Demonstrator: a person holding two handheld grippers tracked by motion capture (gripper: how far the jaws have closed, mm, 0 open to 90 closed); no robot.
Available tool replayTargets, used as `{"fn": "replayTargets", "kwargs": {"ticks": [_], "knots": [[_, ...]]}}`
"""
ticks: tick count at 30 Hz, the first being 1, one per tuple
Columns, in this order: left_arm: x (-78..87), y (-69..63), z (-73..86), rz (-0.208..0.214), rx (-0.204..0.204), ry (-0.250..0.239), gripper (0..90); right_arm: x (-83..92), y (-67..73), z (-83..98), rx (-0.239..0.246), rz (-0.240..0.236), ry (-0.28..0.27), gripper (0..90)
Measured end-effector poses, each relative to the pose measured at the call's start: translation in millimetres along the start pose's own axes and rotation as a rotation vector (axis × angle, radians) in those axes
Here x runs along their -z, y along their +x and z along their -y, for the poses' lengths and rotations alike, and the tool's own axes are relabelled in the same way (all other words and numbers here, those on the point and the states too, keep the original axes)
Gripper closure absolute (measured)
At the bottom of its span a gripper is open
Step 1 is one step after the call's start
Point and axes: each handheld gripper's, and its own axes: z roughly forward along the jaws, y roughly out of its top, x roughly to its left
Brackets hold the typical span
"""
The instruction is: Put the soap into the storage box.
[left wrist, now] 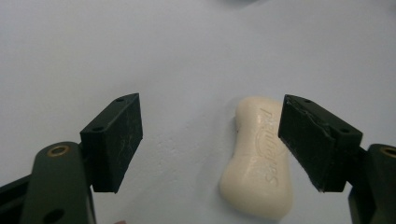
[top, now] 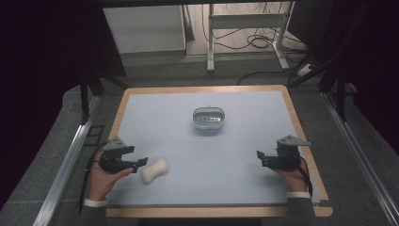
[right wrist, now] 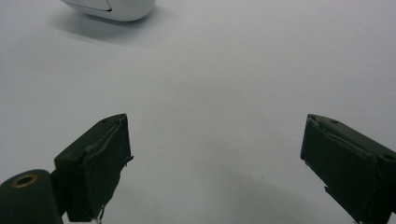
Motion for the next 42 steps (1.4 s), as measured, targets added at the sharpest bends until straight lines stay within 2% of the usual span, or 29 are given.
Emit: {"fn": "replayTargets", "kwargs": {"ticks": [2, 6, 7, 9, 15, 33, 37, 42], "knots": [[3.9, -1.1, -7.2, -0.014, -0.010, 0.023, 22.7, 2.6, 0.5, -0.9, 0.000, 0.000, -0.010, 8.0], [8.7, -1.7, -17.9, -0.015, -0.021, 0.057, 23.6, 5.7, 1.1, -2.4, 0.004, -0.001, -0.022, 8.0], [10.5, -3.0, -22.6, -0.024, -0.045, 0.077, 23.6, 7.0, 1.8, -2.4, 0.005, 0.000, -0.024, 8.0], [11.6, -3.3, -25.0, -0.019, -0.054, 0.089, 23.7, 7.3, 1.8, -2.0, 0.006, 0.004, -0.024, 8.0], [8.6, 0.0, -24.8, -0.017, -0.057, 0.120, 23.9, 3.7, 1.6, -0.1, 0.004, 0.011, -0.009, 8.0], [-8.4, -12.4, -25.1, 0.033, -0.102, 0.208, 25.0, -0.5, 5.7, 1.9, 0.016, 0.017, 0.015, 8.0], [-10.9, -14.5, -25.3, 0.046, -0.101, 0.218, 26.7, -0.3, 6.2, 2.0, 0.024, 0.027, 0.006, 8.6], [-21.2, -20.2, -25.6, 0.069, -0.131, 0.288, 26.8, 0.8, 7.3, 1.3, 0.026, 0.027, 0.003, 8.7]]}}
